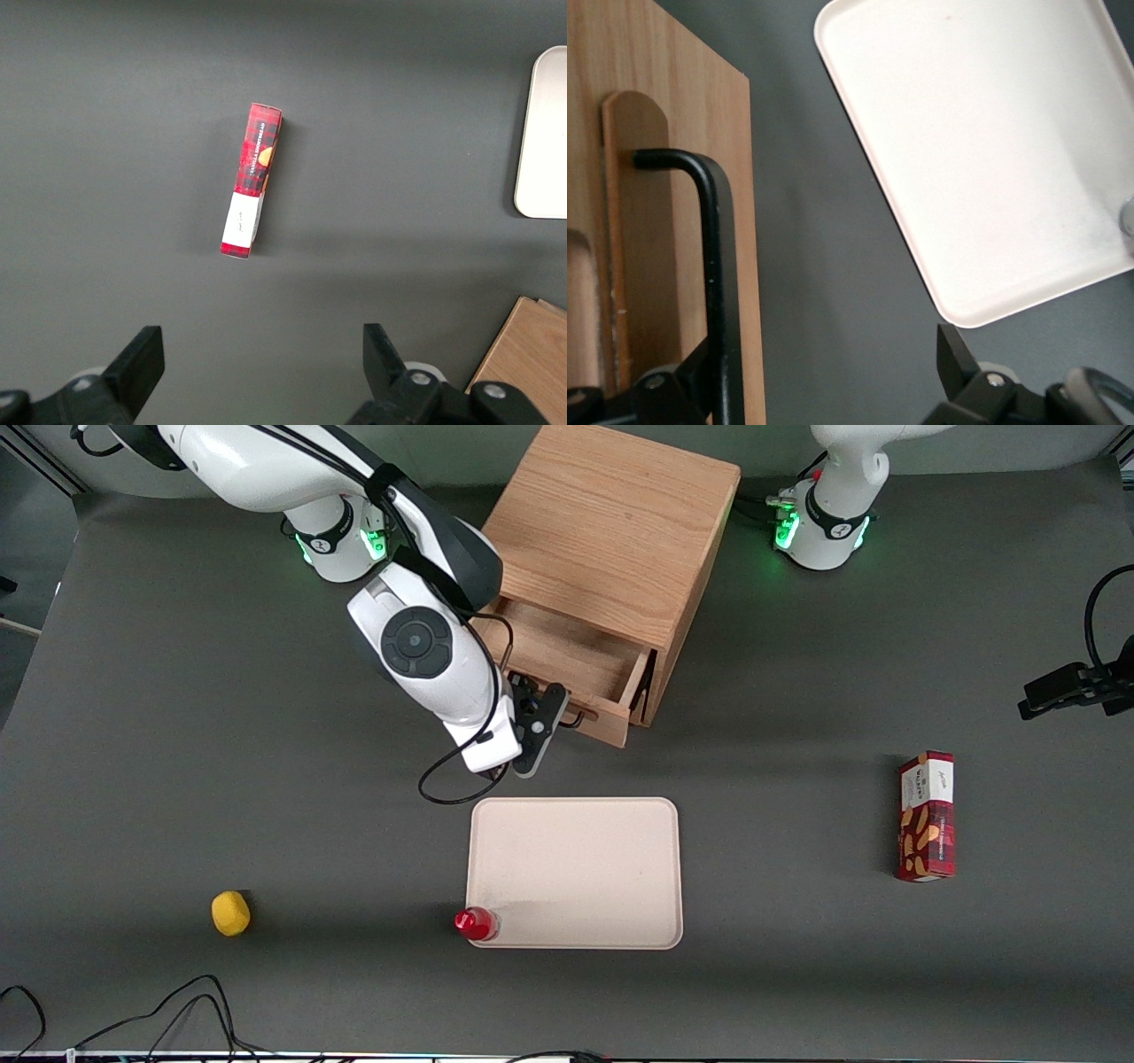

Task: Open upper drawer

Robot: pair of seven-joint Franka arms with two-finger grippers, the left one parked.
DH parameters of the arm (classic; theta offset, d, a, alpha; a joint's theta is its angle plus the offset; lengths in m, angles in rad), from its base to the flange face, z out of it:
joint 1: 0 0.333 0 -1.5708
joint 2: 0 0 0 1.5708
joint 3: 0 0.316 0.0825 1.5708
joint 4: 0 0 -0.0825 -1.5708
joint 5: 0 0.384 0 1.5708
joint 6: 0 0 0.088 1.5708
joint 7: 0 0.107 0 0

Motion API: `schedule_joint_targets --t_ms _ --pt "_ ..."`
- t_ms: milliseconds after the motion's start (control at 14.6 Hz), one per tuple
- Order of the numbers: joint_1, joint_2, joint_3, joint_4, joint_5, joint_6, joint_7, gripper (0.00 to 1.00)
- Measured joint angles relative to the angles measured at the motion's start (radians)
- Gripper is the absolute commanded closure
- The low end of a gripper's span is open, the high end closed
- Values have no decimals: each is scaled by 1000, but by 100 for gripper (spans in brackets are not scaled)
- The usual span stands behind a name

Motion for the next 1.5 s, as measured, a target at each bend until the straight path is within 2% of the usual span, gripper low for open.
schedule_joint_targets --t_ms 410,821,1504 --pt "-10 24 -38 46 0 22 0 0" --pt "-21 56 -72 66 -1 106 -50 0" --pt "-47 78 -97 121 -1 121 -73 0"
